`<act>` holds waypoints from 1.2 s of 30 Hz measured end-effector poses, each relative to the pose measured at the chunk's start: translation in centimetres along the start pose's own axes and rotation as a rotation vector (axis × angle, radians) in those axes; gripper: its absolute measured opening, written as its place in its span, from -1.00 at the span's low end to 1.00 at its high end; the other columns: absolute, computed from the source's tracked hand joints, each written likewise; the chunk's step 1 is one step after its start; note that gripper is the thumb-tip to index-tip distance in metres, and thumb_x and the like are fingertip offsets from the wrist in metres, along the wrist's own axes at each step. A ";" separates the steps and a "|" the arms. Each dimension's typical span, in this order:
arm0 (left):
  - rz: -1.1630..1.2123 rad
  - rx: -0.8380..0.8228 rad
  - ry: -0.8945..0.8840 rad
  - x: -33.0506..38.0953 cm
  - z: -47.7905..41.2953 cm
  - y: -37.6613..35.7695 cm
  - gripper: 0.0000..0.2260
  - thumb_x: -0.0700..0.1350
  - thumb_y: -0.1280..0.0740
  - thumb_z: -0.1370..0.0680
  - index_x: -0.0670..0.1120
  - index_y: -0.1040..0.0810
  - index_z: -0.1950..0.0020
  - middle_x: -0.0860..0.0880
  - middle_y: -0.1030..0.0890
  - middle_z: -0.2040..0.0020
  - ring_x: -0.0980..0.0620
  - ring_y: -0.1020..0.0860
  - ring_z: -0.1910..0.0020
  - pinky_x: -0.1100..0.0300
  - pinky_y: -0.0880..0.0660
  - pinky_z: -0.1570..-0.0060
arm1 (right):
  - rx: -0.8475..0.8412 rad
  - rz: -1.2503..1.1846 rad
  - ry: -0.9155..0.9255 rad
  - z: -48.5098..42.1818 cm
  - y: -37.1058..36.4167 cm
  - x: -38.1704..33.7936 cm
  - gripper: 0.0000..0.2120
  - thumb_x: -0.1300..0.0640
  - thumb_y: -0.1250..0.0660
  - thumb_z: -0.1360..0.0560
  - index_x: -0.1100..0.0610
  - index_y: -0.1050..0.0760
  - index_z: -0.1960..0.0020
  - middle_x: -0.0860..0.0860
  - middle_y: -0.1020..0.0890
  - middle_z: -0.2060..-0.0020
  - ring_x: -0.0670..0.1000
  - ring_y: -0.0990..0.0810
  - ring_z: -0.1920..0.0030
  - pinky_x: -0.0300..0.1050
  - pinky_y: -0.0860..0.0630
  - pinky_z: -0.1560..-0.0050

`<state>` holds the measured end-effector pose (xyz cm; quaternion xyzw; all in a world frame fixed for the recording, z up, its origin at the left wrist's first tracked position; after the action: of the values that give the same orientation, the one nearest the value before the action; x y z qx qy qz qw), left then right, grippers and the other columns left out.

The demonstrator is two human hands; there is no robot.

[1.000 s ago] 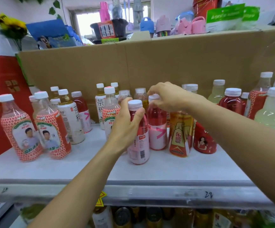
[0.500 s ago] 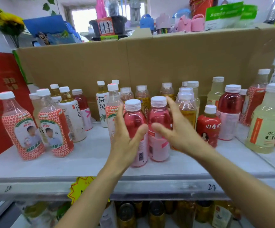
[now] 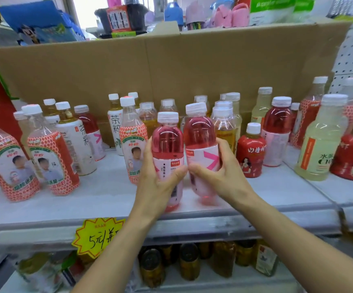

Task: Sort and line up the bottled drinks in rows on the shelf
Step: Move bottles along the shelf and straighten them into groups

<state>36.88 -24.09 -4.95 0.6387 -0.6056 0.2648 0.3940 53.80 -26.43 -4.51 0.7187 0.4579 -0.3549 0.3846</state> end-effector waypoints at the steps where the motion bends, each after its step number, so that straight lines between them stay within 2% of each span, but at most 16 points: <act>1: -0.025 0.009 0.001 0.3 0.2 -0.4 -0.22 0.05 -0.52 -0.42 0.13 -0.18 -0.53 0.10 -0.54 -0.28 0.21 -0.60 -0.16 0.19 -0.56 -0.15 | 0.018 -0.013 0.001 0.3 0.7 -0.4 -0.38 0.06 -0.56 -0.39 -0.05 -0.33 -0.34 -0.16 -0.61 -0.03 -0.23 -0.63 0.00 -0.31 -0.58 0.02; 4: -0.076 0.037 0.014 1.8 1.3 -2.1 -0.24 0.10 -0.55 -0.40 0.26 -0.20 -0.48 0.20 -0.57 -0.21 0.25 -0.60 -0.10 0.17 -0.54 -0.12 | 0.061 -0.031 0.000 1.6 3.1 -1.0 -0.45 0.10 -0.55 -0.40 -0.08 -0.34 -0.27 -0.20 -0.63 0.09 -0.24 -0.63 0.07 -0.35 -0.57 0.09; 7: -0.050 0.028 0.045 3.3 2.9 -4.7 -0.22 0.14 -0.52 -0.36 0.23 -0.22 -0.50 0.20 -0.62 -0.13 0.23 -0.62 -0.04 0.07 -0.58 -0.10 | 0.082 -0.024 -0.003 3.4 6.0 -1.3 -0.44 0.11 -0.55 -0.39 -0.10 -0.34 -0.27 -0.22 -0.62 0.09 -0.22 -0.64 0.07 -0.28 -0.59 0.06; 9: -0.016 0.004 0.074 4.4 4.3 -6.9 -0.24 0.08 -0.54 -0.38 0.22 -0.23 -0.49 0.18 -0.63 -0.09 0.21 -0.64 -0.01 0.09 -0.60 -0.06 | 0.100 -0.028 0.004 4.9 8.4 -1.2 -0.42 0.14 -0.55 -0.38 -0.04 -0.35 -0.28 -0.13 -0.63 0.05 -0.20 -0.64 0.07 -0.30 -0.57 0.08; 11: 0.016 -0.009 0.092 5.4 5.6 -9.5 -0.30 -0.02 -0.55 -0.43 0.23 -0.26 -0.45 0.17 -0.64 -0.08 0.19 -0.64 -0.02 0.14 -0.59 -0.03 | 0.111 -0.006 0.008 6.4 11.3 -1.0 -0.43 0.14 -0.54 -0.39 -0.02 -0.35 -0.29 -0.13 -0.62 0.06 -0.22 -0.64 0.10 -0.35 -0.54 0.10; 15: 0.094 -0.013 0.122 8.1 8.1 -15.5 -0.44 -0.13 -0.52 -0.46 0.24 -0.35 -0.33 0.18 -0.66 0.02 0.19 -0.65 0.05 0.29 -0.55 0.11 | 0.121 0.041 -0.017 9.6 18.0 -0.2 -0.42 0.09 -0.54 -0.39 -0.06 -0.33 -0.29 -0.14 -0.61 0.04 -0.21 -0.63 0.08 -0.28 -0.57 0.05; 18: 0.166 -0.021 0.151 10.3 9.9 -20.7 -0.42 -0.10 -0.53 -0.45 0.14 -0.37 -0.39 0.09 -0.67 0.00 0.14 -0.66 0.05 0.19 -0.56 0.07 | 0.127 0.057 -0.034 12.2 23.8 0.4 -0.41 0.07 -0.54 -0.39 -0.06 -0.31 -0.30 -0.12 -0.60 0.01 -0.21 -0.62 0.07 -0.26 -0.58 0.04; 22: 0.240 -0.029 0.178 12.6 12.3 -28.0 -0.42 -0.10 -0.52 -0.42 0.10 -0.39 -0.38 0.08 -0.68 -0.03 0.10 -0.67 0.01 0.14 -0.56 0.02 | 0.132 0.058 -0.072 15.4 31.3 1.5 -0.44 0.09 -0.54 -0.41 -0.05 -0.32 -0.28 -0.10 -0.61 0.02 -0.22 -0.63 0.10 -0.31 -0.58 0.09; 27: 0.255 -0.059 0.220 14.7 14.3 -35.5 -0.42 -0.07 -0.53 -0.45 0.14 -0.38 -0.39 0.13 -0.67 -0.02 0.18 -0.66 0.04 0.14 -0.57 0.01 | 0.156 0.044 -0.124 17.7 38.9 3.1 -0.44 0.09 -0.55 -0.40 -0.03 -0.33 -0.28 -0.03 -0.63 -0.02 -0.14 -0.65 0.05 -0.16 -0.60 0.01; 29: 0.250 -0.077 0.222 15.4 14.3 -37.9 -0.46 -0.10 -0.50 -0.47 0.15 -0.38 -0.38 0.15 -0.66 0.01 0.20 -0.65 0.07 0.20 -0.58 0.06 | 0.171 0.036 -0.141 18.0 41.5 3.5 -0.45 0.10 -0.54 -0.41 -0.02 -0.33 -0.28 -0.05 -0.63 0.00 -0.15 -0.65 0.07 -0.16 -0.61 0.02; 32: 0.255 -0.096 0.212 16.4 13.7 -41.4 -0.47 -0.12 -0.49 -0.47 0.12 -0.39 -0.37 0.16 -0.67 0.09 0.20 -0.66 0.13 0.33 -0.55 0.24 | 0.209 0.013 -0.149 17.9 45.1 4.4 -0.47 0.11 -0.53 -0.41 -0.04 -0.34 -0.27 -0.07 -0.62 0.01 -0.16 -0.65 0.07 -0.18 -0.62 0.03; 36: 0.284 -0.149 0.206 17.4 12.6 -46.9 -0.42 -0.11 -0.49 -0.47 0.13 -0.35 -0.42 0.11 -0.68 0.03 0.14 -0.67 0.08 0.19 -0.59 0.14 | 0.248 -0.005 -0.165 17.3 49.9 6.1 -0.46 0.10 -0.53 -0.41 -0.06 -0.34 -0.27 -0.10 -0.61 0.03 -0.20 -0.64 0.09 -0.23 -0.59 0.12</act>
<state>83.41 -46.42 -6.25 0.4854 -0.6643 0.3362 0.4584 99.54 -53.45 -6.21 0.7280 0.3793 -0.4674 0.3282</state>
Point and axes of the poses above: each hand's wrist, its own z-axis away from the middle knuckle, its own y-axis out of the back of the hand, x = y × z, the point moved 1 cm from there along -z, towards the middle knuckle
